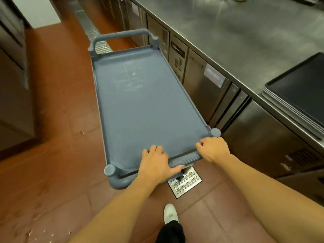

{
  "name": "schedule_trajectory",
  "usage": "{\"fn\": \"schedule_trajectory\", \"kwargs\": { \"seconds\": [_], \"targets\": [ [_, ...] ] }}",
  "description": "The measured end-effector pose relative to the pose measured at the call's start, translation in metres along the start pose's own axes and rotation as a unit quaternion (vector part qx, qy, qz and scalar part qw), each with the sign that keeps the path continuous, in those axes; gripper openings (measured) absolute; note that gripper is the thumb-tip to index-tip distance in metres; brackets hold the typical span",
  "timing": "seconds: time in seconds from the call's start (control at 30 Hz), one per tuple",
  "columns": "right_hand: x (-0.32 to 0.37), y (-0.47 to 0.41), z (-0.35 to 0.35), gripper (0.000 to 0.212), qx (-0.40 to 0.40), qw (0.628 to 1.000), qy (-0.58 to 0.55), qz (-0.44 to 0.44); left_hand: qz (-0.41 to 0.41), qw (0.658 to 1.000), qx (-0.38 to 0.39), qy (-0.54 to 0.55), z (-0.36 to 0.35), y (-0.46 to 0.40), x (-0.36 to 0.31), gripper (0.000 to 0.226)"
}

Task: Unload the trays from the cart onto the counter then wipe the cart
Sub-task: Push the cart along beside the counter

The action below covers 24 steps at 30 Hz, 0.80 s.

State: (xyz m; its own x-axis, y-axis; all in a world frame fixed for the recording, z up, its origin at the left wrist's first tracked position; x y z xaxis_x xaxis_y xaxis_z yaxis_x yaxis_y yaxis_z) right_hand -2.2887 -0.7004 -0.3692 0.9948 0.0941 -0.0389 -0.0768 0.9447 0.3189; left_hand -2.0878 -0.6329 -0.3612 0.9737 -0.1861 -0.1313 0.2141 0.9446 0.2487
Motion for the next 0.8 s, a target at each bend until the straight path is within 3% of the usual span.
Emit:
{"fn": "schedule_trajectory", "kwargs": {
  "seconds": [0.33,0.57,0.8],
  "targets": [
    [-0.102,-0.104,0.038,0.041,-0.002,0.999,-0.034,0.034,0.026,0.999,0.017,-0.028,0.015,-0.105,-0.095,0.087],
    [-0.133,-0.149,0.066,0.041,0.034,0.994,-0.044,0.095,0.061,0.996,-0.058,-0.025,0.034,-0.155,-0.124,0.095],
    [-0.175,-0.189,0.077,0.042,0.062,0.988,-0.011,0.143,0.095,0.987,-0.13,-0.009,0.044,-0.198,-0.16,0.082]
  ]
}}
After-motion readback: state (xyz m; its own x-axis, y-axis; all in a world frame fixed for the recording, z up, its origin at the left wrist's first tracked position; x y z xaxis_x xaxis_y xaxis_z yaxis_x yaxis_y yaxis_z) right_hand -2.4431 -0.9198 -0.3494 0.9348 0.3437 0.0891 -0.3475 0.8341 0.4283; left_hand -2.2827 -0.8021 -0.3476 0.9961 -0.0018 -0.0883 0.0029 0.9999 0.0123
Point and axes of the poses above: each hand's wrist, its own y-axis away from the middle knuckle, its own z-axis out of the back of the hand, x = y × z, the point moved 10 cm from there along -y, towards the middle knuckle, and after that the axes turned 6 degrees about y, right-handed, at the moved point
